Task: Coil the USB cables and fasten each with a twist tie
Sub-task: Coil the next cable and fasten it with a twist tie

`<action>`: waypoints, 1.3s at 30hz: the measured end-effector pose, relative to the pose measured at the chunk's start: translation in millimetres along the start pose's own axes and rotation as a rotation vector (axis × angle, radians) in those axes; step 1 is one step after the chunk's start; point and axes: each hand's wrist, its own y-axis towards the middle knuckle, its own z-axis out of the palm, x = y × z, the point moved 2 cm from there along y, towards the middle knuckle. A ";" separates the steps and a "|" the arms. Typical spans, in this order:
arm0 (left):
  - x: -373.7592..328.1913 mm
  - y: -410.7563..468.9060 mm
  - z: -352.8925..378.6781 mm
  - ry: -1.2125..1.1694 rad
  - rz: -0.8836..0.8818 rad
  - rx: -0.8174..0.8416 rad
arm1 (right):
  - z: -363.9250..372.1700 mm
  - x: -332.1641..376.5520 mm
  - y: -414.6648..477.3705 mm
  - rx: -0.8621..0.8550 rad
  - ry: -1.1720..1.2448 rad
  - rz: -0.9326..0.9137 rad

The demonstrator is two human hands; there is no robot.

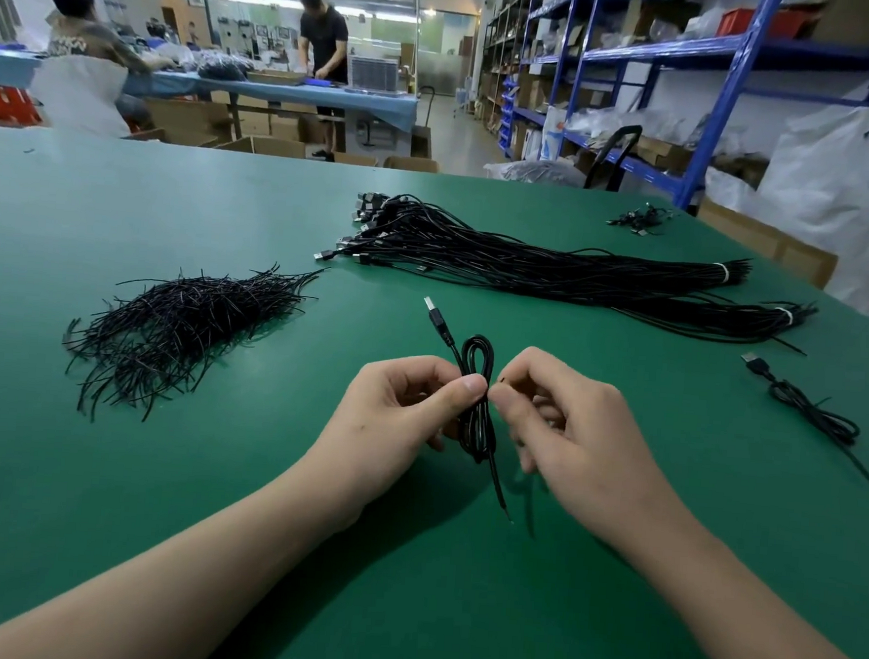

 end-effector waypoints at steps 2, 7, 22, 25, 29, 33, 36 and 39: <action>2.4 0.9 -0.7 0.008 0.008 -0.044 | 4.0 2.5 -0.2 0.020 0.093 0.085; 7.3 0.0 2.2 0.017 -0.005 -0.063 | 6.4 3.3 0.2 -0.018 0.214 0.223; 10.2 -2.9 7.2 0.137 -0.054 0.102 | -132.3 -79.8 5.2 -0.323 -0.830 0.644; 12.0 -2.2 6.6 0.144 -0.053 0.107 | -145.7 -99.5 -7.0 -0.285 -0.886 0.741; 14.8 -1.3 6.4 0.141 -0.055 0.105 | -149.2 -110.0 -14.3 -0.269 -1.016 0.784; 15.8 -0.6 6.2 0.134 -0.057 0.105 | -150.1 -122.8 -15.0 -0.197 -0.907 0.856; 15.6 -0.7 6.9 0.142 -0.056 0.107 | -150.2 -132.0 -11.5 -0.243 -0.894 0.794; 16.3 2.0 8.0 0.150 -0.065 0.087 | -148.3 -136.9 -0.9 -0.281 -0.861 0.717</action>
